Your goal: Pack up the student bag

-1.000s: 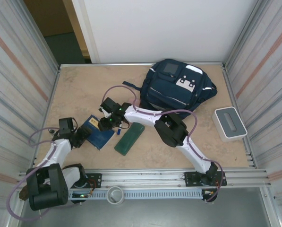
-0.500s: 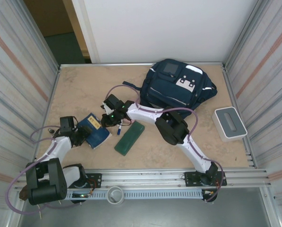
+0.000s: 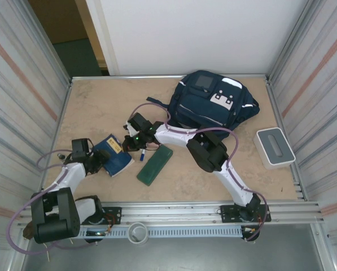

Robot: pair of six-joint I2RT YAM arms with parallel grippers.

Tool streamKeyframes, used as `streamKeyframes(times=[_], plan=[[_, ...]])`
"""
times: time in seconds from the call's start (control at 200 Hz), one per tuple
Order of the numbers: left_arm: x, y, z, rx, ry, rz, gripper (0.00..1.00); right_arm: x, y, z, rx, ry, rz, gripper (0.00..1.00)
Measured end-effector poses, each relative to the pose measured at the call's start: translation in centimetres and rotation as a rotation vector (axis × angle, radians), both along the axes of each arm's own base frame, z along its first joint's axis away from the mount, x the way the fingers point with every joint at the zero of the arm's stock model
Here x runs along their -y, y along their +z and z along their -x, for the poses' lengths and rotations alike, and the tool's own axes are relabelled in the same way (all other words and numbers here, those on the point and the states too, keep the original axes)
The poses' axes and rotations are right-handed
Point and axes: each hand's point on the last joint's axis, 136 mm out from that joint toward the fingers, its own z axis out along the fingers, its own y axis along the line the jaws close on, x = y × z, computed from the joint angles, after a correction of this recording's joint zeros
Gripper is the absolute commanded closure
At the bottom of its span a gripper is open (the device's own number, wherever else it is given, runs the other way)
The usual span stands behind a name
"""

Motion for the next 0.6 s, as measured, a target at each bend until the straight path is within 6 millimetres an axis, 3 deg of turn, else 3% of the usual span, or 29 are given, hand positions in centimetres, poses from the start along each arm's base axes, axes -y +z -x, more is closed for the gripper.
streamKeyframes(times=[0.135,0.23,0.411,0.596], plan=[[0.4,1.0,-0.8,0.06,0.027,0.105,0.34,0.8,1.6,-0.1,-0.032,-0.042,-0.055,1.0],[1.2,2.8,-1.6,0.126,0.027,0.196,0.29,1.3,4.2,-0.5,-0.05,-0.087,-0.126,1.0],[2.6,8.4,-2.7,0.299,-0.011,0.299,0.23,1.3,10.4,-2.5,-0.046,-0.179,-0.303,1.0],[3.3,13.7,-3.5,0.442,-0.046,0.356,0.16,2.2,14.7,-3.9,-0.054,-0.25,-0.43,1.0]])
